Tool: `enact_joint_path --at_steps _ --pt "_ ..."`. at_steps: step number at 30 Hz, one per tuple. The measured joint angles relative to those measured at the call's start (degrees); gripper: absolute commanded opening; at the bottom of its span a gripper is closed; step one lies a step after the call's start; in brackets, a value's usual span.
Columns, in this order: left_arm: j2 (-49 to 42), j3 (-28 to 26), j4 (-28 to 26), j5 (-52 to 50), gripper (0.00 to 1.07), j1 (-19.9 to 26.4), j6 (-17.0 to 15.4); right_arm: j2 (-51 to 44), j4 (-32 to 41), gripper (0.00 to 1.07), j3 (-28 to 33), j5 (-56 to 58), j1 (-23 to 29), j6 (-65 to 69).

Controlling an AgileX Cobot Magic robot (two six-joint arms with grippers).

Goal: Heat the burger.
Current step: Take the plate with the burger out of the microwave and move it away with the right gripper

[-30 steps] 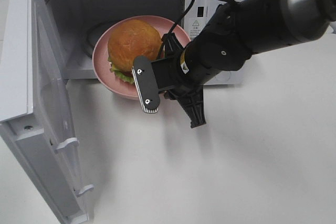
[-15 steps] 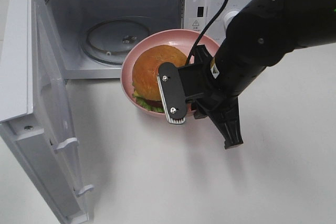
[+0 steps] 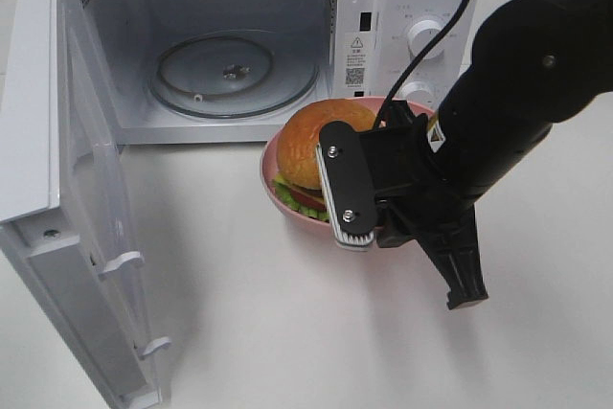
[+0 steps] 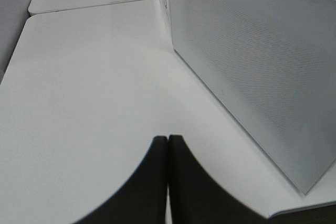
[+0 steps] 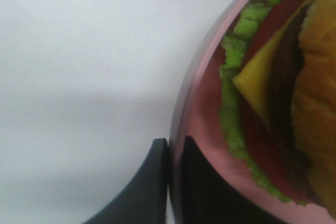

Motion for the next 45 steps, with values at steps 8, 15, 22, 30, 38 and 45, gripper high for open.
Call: enact_joint_path --at_steps 8,15,22,30,38,45 --pt "0.0 0.0 0.0 0.0 0.00 0.0 0.0 0.0 0.0 0.62 0.0 0.0 0.0 0.0" --pt "0.0 0.0 0.0 0.0 0.00 0.0 0.0 0.0 0.0 0.62 0.0 0.0 0.0 0.0" --pt "0.0 0.0 0.0 0.0 0.00 0.0 0.0 0.0 0.0 0.62 0.0 0.0 0.0 0.0" --pt "0.0 0.0 0.0 0.0 0.00 0.0 0.0 0.0 0.0 0.62 0.0 0.0 0.0 0.0" --pt "0.0 0.0 0.0 0.0 0.00 0.0 0.0 0.0 0.0 0.62 0.0 0.0 0.0 0.0" --pt "0.0 0.0 0.0 0.0 0.00 0.0 0.0 0.0 0.0 0.62 0.0 0.0 0.0 0.0"
